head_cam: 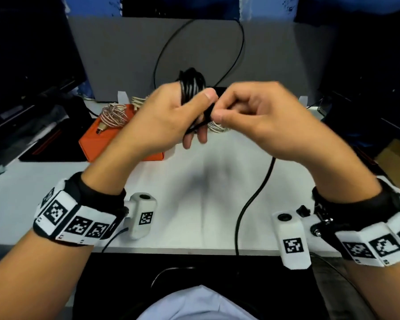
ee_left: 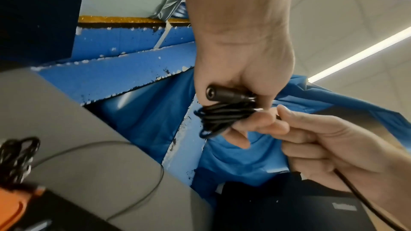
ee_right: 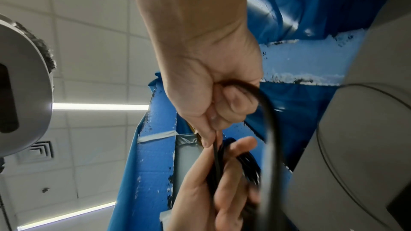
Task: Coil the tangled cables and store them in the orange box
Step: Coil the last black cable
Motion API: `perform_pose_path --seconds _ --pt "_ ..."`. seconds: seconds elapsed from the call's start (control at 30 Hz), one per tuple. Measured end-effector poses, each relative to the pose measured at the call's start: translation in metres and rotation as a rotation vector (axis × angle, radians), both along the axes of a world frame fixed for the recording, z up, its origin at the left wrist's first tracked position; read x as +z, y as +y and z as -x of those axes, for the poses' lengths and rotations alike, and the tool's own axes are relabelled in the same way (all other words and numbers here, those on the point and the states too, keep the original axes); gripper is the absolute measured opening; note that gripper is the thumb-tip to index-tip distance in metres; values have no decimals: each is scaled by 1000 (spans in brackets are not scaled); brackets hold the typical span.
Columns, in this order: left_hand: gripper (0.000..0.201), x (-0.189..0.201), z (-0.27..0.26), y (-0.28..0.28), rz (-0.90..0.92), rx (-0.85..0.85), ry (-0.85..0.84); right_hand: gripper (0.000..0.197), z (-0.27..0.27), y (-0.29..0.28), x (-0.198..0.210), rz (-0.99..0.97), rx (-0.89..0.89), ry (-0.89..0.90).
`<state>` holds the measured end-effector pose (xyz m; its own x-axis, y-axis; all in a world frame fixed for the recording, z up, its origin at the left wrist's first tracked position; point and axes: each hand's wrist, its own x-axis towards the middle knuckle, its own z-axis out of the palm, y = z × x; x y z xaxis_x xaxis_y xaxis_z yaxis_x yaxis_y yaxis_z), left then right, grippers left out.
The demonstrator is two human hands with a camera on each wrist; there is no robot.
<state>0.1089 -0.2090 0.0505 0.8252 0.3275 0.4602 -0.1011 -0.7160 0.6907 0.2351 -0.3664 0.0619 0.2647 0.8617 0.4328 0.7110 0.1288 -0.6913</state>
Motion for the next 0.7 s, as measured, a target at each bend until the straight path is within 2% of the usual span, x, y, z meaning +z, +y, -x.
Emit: perform_pose_path --seconds 0.1,0.2,0.27,0.37,0.4,0.47,0.53,0.6,0.7 --pt "75 -1 4 -3 85 -249 120 19 -5 -7 8 -129 -6 8" --pt "82 -3 8 -3 269 -545 155 17 -8 -9 12 -279 -59 69" --pt "73 -6 8 -4 403 -730 188 23 -8 -5 10 -333 -109 93" --pt "34 -13 5 -12 592 -970 179 45 1 5 0 -294 -115 102" --pt "28 -15 5 -17 683 -1071 152 52 5 8 -3 -270 -103 140" --pt "30 -15 6 -23 904 -1245 72 62 14 11 -6 -223 -81 266" --pt "34 -10 9 -30 1041 -1224 -95 66 21 13 -7 -209 -52 411" --pt "35 1 14 -37 1150 -1103 -220 57 26 12 -8 -250 36 529" --pt "36 16 15 -41 1156 -798 -413 34 29 15 -12 -195 140 574"
